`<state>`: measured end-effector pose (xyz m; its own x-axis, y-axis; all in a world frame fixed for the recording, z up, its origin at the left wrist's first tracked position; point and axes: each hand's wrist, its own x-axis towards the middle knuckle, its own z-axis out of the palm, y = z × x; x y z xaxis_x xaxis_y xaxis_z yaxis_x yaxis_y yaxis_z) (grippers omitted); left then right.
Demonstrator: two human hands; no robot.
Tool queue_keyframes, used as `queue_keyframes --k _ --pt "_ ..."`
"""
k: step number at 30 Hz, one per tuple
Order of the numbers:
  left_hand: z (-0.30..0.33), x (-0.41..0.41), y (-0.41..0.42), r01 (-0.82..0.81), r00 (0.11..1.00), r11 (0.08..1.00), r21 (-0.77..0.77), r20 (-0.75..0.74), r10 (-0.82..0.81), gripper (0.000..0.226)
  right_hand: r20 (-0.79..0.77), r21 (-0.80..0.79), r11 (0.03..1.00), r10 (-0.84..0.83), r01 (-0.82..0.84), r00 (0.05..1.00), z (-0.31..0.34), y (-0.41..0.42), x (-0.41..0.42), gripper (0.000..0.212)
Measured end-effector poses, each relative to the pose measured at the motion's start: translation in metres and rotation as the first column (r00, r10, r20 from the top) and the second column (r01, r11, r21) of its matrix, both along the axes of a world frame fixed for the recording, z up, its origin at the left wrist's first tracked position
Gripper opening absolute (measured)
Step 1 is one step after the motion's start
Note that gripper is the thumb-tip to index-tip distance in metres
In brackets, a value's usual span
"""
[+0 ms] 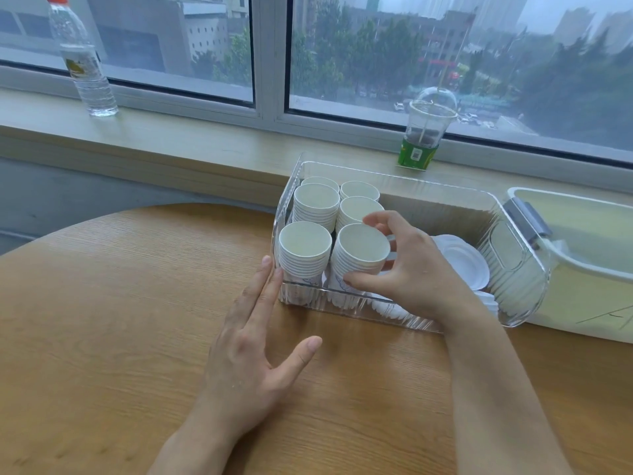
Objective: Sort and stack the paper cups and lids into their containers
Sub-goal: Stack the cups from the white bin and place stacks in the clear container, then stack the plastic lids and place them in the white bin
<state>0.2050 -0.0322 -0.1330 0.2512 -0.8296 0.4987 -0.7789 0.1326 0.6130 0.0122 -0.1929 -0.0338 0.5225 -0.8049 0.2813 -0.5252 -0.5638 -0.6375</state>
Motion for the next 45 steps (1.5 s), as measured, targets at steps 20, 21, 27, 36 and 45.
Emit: queue_keyframes --k 20,21,27,36,45 --pt "0.018 -0.020 -0.004 -0.069 0.997 0.979 -0.192 0.026 0.075 0.056 0.000 -0.034 0.984 -0.176 0.176 0.984 0.015 -0.013 -0.061 0.083" --pt "0.022 -0.028 -0.007 -0.056 0.998 0.979 -0.194 0.023 0.062 0.052 -0.064 -0.054 0.976 -0.214 0.211 0.975 0.014 -0.021 -0.068 0.084" --pt "0.020 -0.083 -0.036 0.106 0.994 0.983 -0.151 -0.006 -0.108 0.043 -0.457 -0.018 0.973 -0.214 0.232 0.863 -0.002 -0.058 -0.071 0.113" --pt "0.000 -0.086 -0.054 0.127 0.991 0.991 -0.047 -0.046 -0.129 0.050 -0.626 -0.001 0.973 -0.180 0.230 0.759 -0.017 -0.084 -0.055 0.135" --pt "-0.001 -0.086 -0.056 0.130 0.989 0.990 -0.049 -0.071 -0.133 0.049 -0.564 -0.044 0.987 -0.153 0.156 0.811 -0.017 -0.091 -0.049 0.091"
